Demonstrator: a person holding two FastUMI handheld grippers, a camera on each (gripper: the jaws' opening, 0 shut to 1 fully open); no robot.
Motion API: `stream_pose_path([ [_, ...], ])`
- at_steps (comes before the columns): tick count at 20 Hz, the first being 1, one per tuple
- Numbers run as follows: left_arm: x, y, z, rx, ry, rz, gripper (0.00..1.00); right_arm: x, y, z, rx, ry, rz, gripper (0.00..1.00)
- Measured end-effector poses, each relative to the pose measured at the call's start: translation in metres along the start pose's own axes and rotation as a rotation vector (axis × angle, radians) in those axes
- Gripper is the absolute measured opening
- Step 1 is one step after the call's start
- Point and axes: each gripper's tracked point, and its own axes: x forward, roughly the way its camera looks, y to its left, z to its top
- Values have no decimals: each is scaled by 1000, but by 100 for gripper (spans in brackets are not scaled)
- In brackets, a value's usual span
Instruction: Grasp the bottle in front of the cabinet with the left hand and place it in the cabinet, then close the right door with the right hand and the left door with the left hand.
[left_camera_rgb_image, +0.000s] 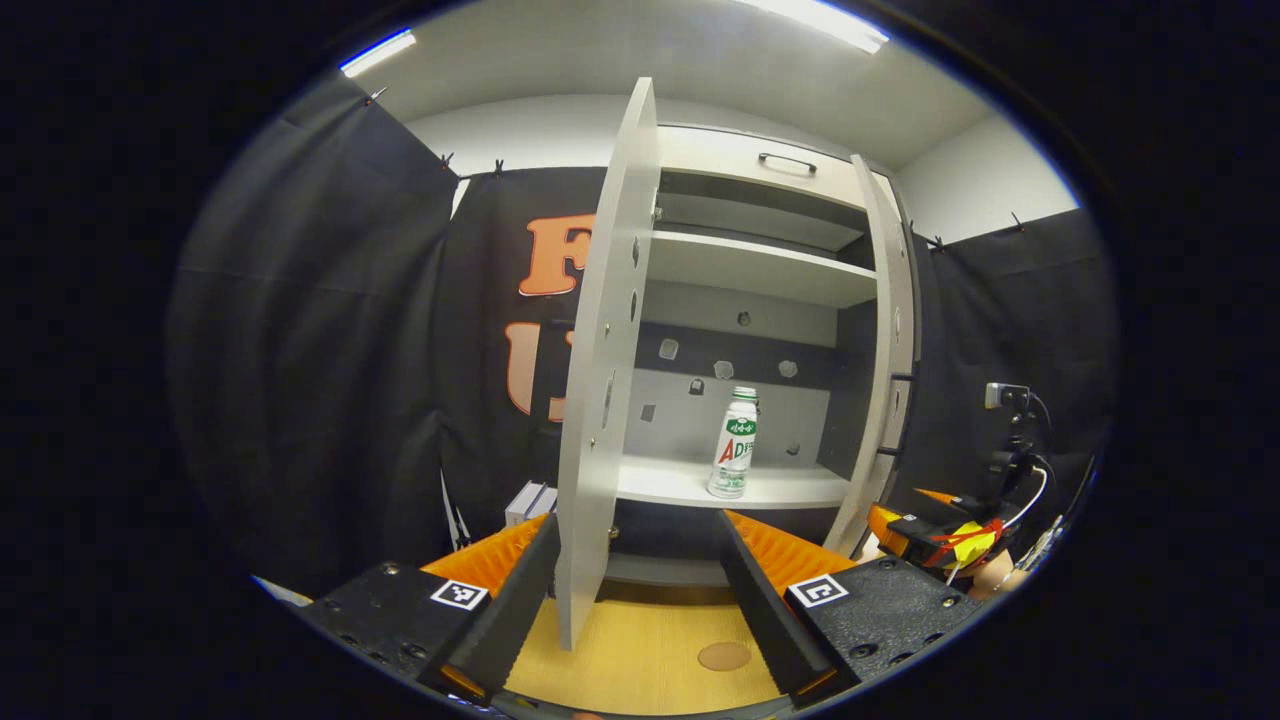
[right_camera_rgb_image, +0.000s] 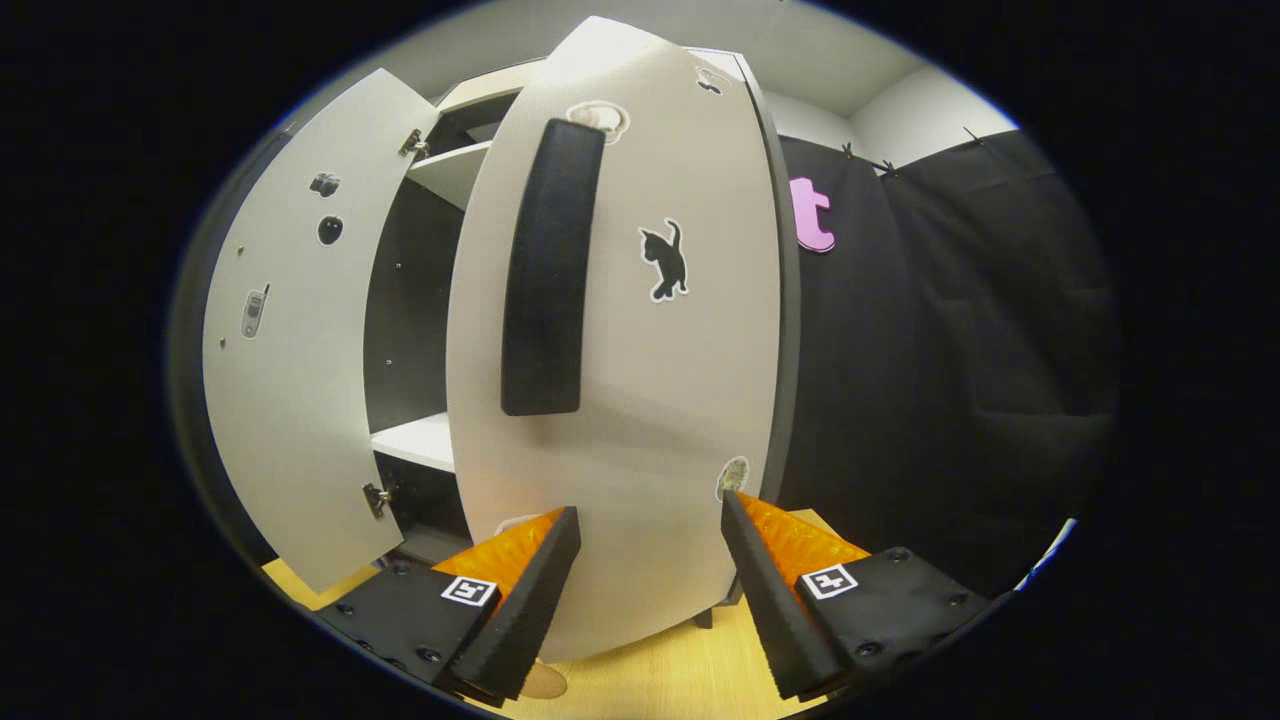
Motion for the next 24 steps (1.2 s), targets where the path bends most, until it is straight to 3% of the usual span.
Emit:
stream_pose_path([
  [10,4,6,-3,-10,0,4,93,-28,-6,23,-15,-11,-5,95],
  [17,1,35,10,13,-29,44,93,-59,-8,48,-22,-25,0,96],
  [24,11,108,14,72,-48,181,94,-86,-20,67,-30,-58,-13,96],
])
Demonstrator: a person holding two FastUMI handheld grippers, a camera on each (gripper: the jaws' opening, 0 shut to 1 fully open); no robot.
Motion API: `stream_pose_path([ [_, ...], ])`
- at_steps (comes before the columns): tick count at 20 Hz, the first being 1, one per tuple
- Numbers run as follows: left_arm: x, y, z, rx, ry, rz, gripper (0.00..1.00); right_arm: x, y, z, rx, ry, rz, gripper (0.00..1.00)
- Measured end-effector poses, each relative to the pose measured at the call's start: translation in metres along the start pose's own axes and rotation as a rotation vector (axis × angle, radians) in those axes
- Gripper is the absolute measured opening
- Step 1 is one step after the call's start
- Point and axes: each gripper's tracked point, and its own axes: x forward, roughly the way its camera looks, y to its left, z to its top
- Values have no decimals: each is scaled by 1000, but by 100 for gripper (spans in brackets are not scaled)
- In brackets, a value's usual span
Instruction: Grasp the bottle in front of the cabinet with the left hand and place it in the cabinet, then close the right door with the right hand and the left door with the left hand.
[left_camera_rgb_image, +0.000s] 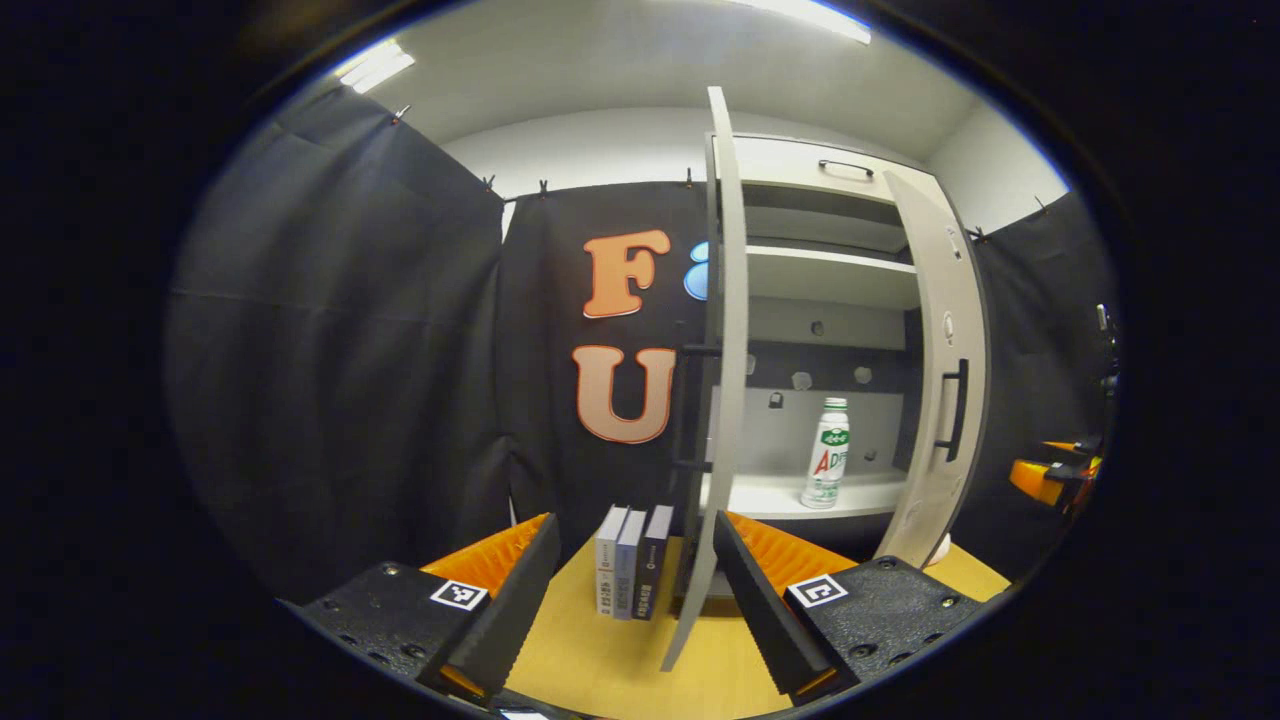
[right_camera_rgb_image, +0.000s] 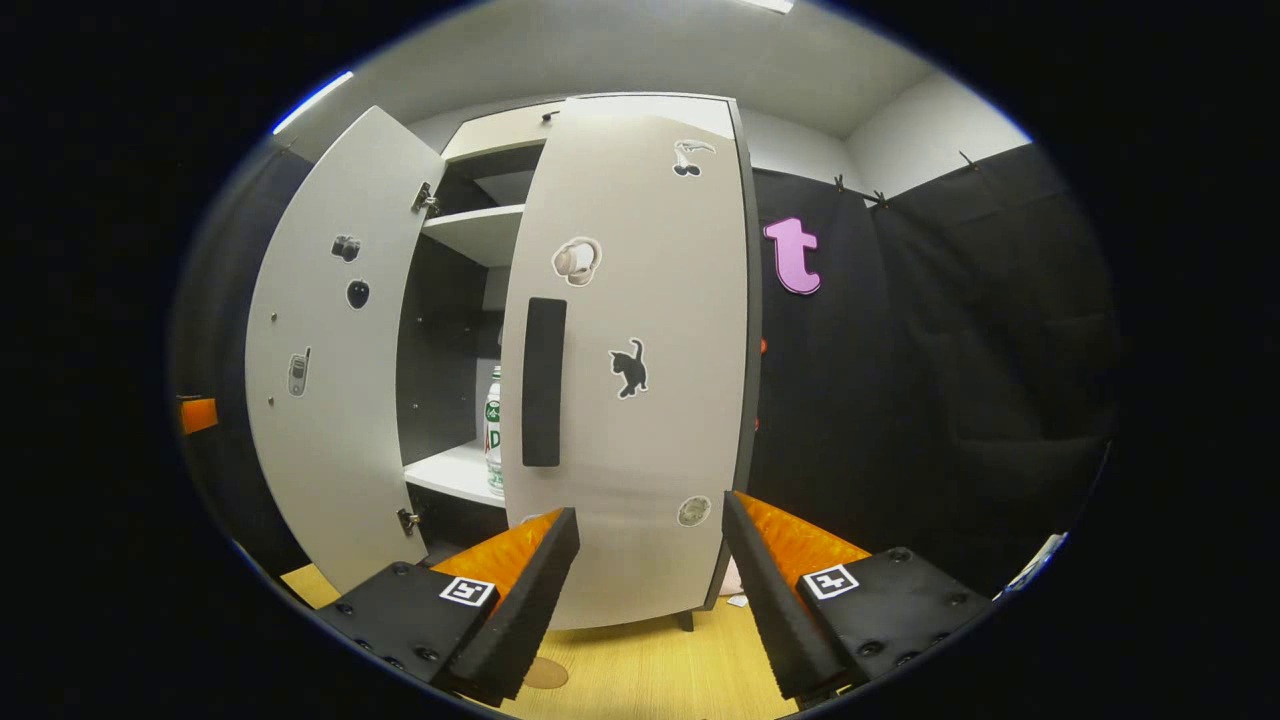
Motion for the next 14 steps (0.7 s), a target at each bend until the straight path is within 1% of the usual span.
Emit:
stream_pose_path([
  [5,38,24,-31,40,49,53,94,-7,-5,4,-16,-6,-13,95],
  [8,63,28,-56,24,91,56,93,-9,-10,4,-20,-7,-22,96],
  [10,77,32,-68,30,112,69,94,-9,-15,3,-23,-7,-32,95],
  [11,82,32,-73,35,120,72,93,-9,-18,3,-27,-6,-38,95],
  [14,94,33,-89,40,151,80,94,-4,-24,0,-34,-2,-54,96],
])
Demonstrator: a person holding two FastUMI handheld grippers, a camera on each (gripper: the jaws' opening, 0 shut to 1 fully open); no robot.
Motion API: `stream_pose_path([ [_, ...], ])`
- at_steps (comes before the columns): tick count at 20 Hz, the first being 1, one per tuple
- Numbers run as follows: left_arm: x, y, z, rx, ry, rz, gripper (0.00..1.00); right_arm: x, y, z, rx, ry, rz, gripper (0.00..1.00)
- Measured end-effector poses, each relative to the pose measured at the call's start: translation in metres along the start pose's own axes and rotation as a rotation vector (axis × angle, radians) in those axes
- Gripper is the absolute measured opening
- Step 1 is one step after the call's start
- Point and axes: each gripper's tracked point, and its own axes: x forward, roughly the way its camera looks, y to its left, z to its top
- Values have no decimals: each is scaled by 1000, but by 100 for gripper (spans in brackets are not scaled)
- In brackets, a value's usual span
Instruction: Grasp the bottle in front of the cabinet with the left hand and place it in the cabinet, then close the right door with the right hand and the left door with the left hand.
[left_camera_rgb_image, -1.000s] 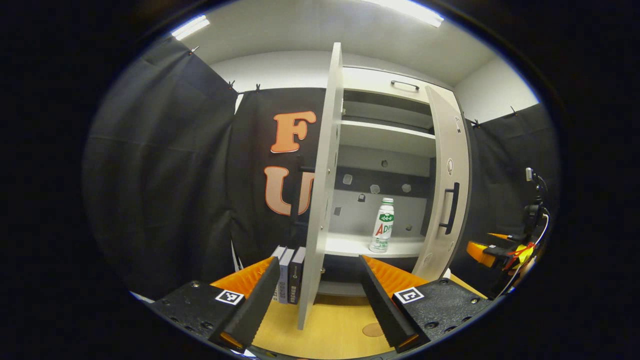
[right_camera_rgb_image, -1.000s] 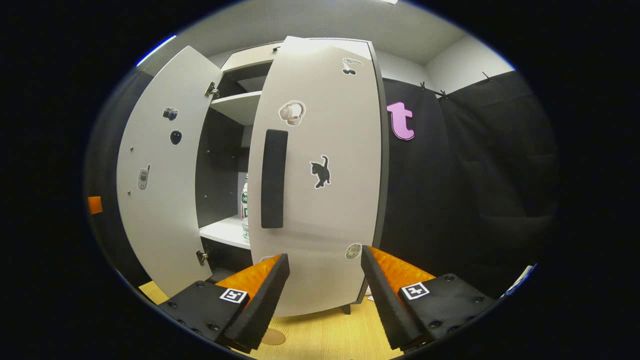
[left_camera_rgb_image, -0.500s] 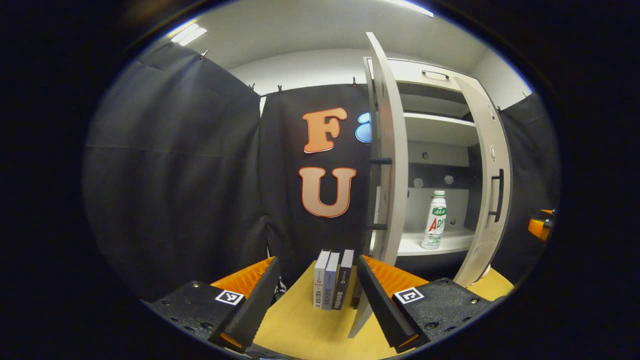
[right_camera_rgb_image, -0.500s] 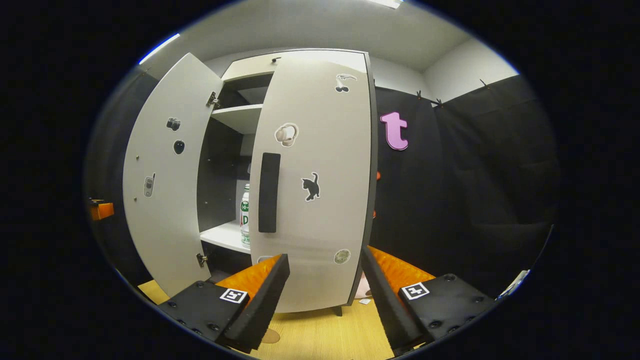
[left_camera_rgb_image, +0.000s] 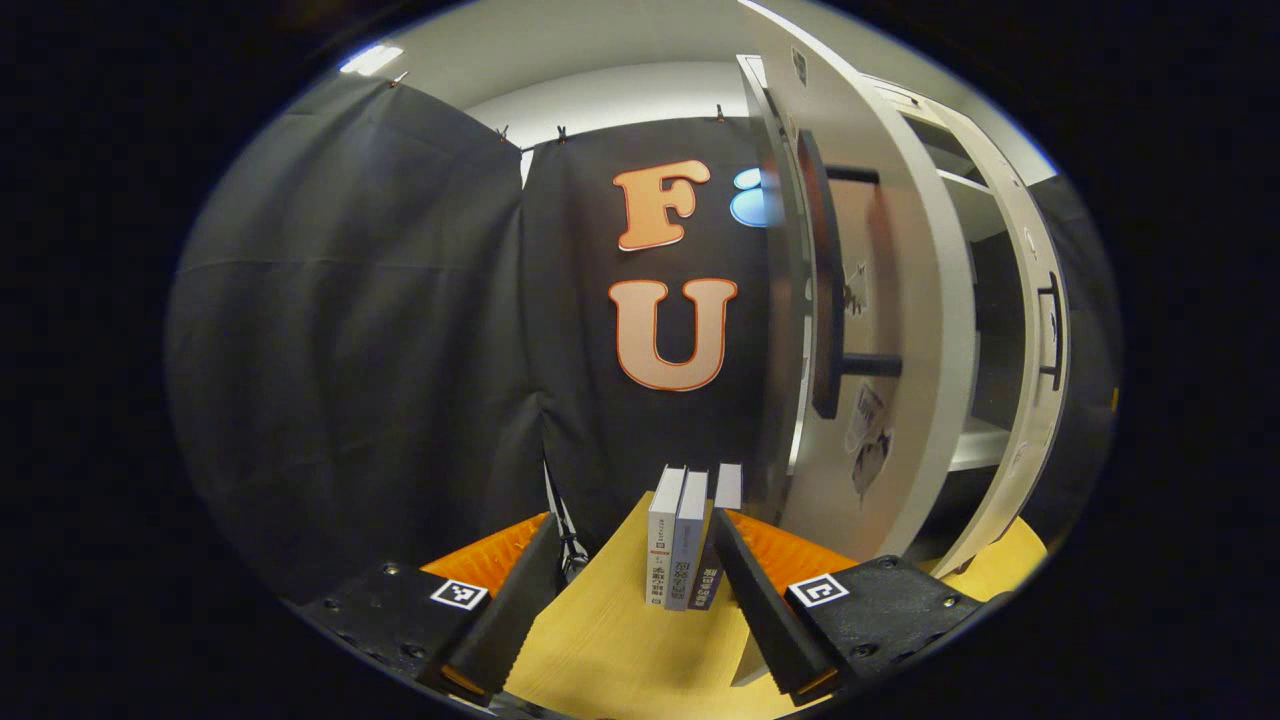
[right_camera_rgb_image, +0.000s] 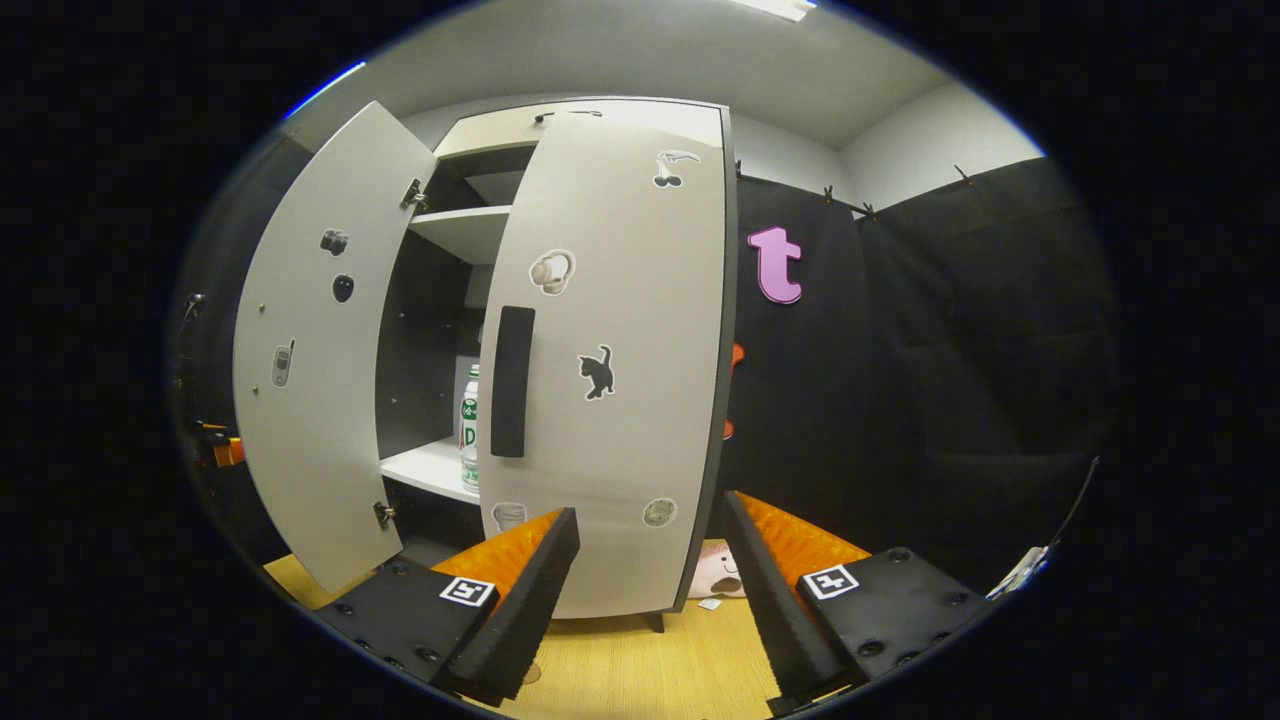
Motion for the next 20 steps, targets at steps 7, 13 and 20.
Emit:
stream_pose_path([
  [7,18,-14,-22,-9,31,-27,94,11,6,-5,-16,20,2,96],
  [13,14,-23,-28,-55,41,-42,94,9,9,-1,-9,8,10,96],
  [20,6,-34,-23,-2,36,-48,93,4,4,-4,-11,8,7,96],
])
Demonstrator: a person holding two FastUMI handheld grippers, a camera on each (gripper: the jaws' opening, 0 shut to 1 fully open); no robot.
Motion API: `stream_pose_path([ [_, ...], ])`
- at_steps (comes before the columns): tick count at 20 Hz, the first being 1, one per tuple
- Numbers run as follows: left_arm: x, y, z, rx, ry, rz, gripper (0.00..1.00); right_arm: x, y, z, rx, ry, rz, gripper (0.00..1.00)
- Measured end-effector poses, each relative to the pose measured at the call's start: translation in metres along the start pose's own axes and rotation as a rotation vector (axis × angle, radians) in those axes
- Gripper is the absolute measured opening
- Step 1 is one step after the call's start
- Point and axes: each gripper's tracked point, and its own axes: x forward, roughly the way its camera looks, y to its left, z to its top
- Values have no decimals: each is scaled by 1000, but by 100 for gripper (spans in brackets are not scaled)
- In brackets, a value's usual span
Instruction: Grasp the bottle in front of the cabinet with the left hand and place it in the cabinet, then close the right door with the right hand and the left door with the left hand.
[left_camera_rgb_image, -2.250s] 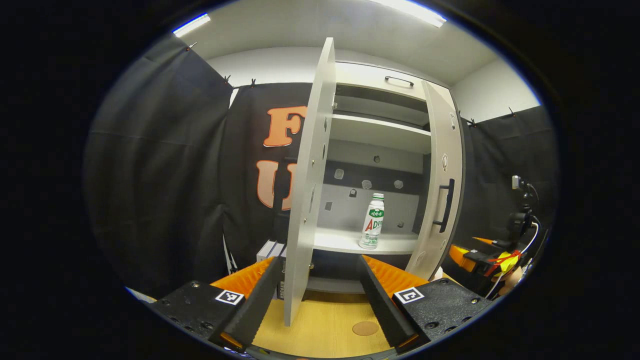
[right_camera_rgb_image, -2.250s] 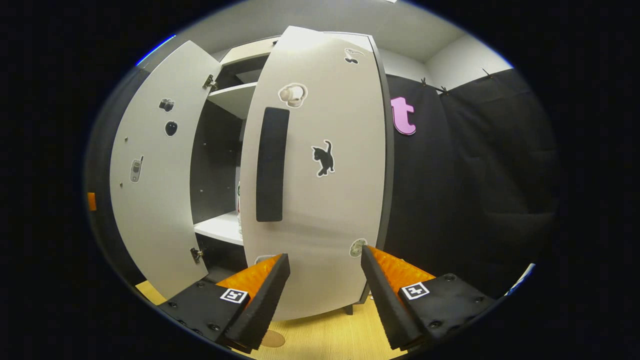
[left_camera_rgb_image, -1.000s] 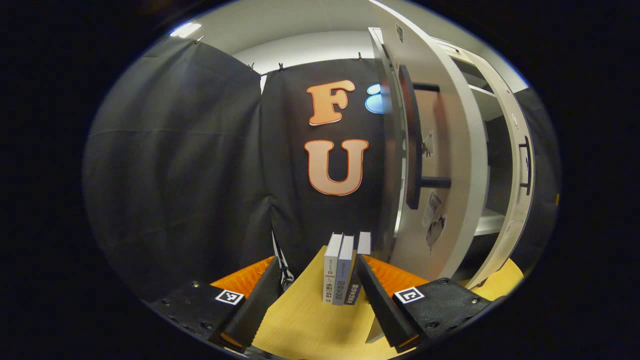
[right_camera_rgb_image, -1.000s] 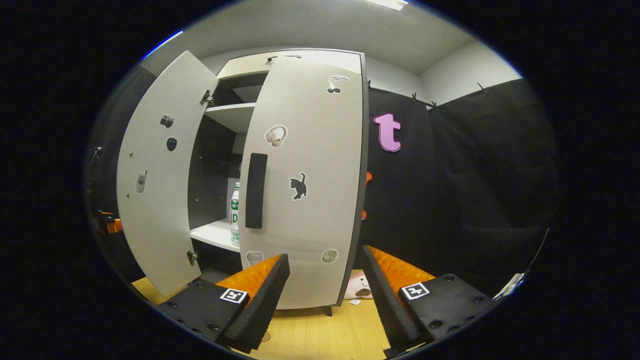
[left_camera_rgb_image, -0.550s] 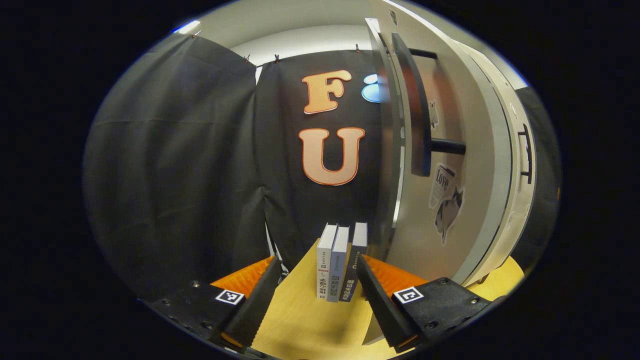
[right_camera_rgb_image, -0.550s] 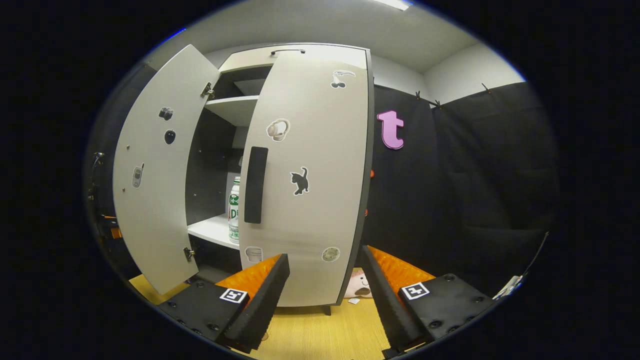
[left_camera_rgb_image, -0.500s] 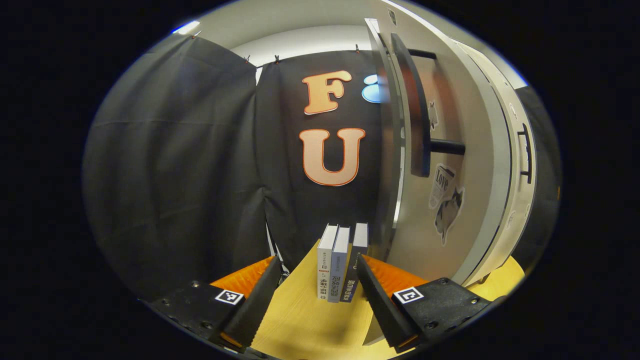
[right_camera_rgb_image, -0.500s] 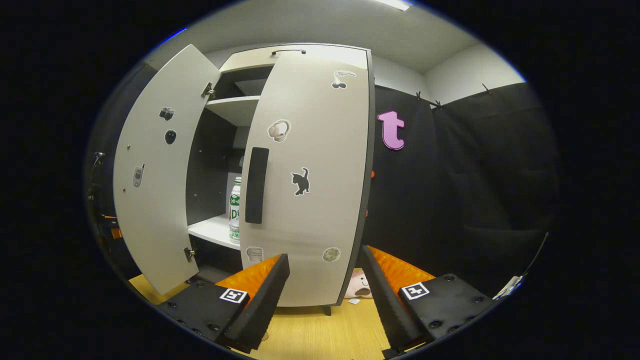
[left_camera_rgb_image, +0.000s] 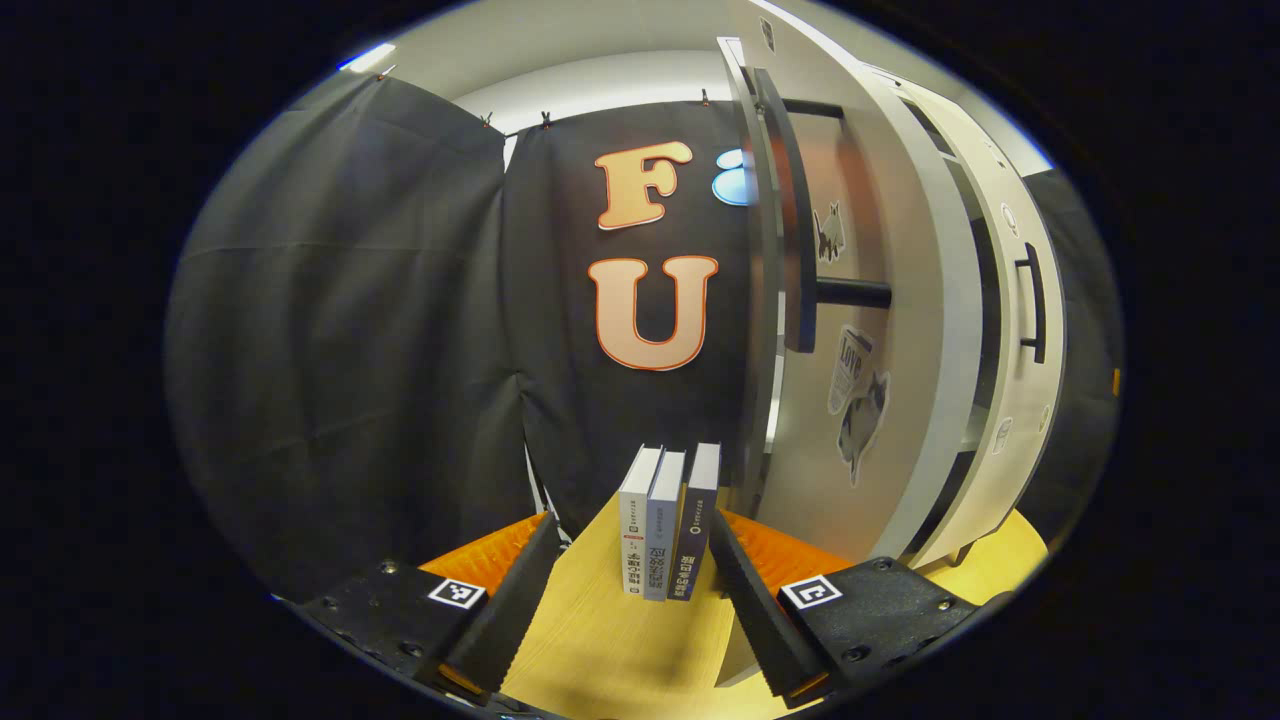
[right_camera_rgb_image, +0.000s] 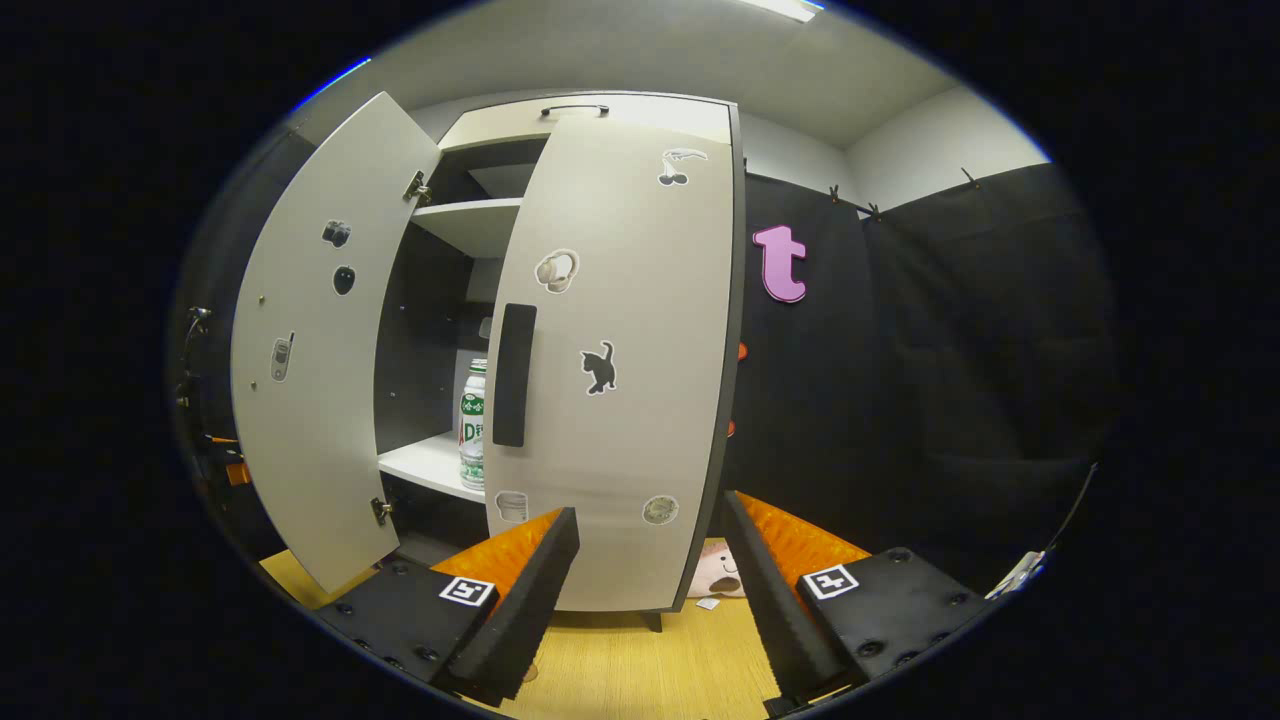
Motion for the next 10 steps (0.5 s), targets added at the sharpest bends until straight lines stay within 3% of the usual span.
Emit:
stream_pose_path([
  [10,-4,-65,-2,-2,20,-116,93,-13,-25,-8,-32,3,-43,96],
])
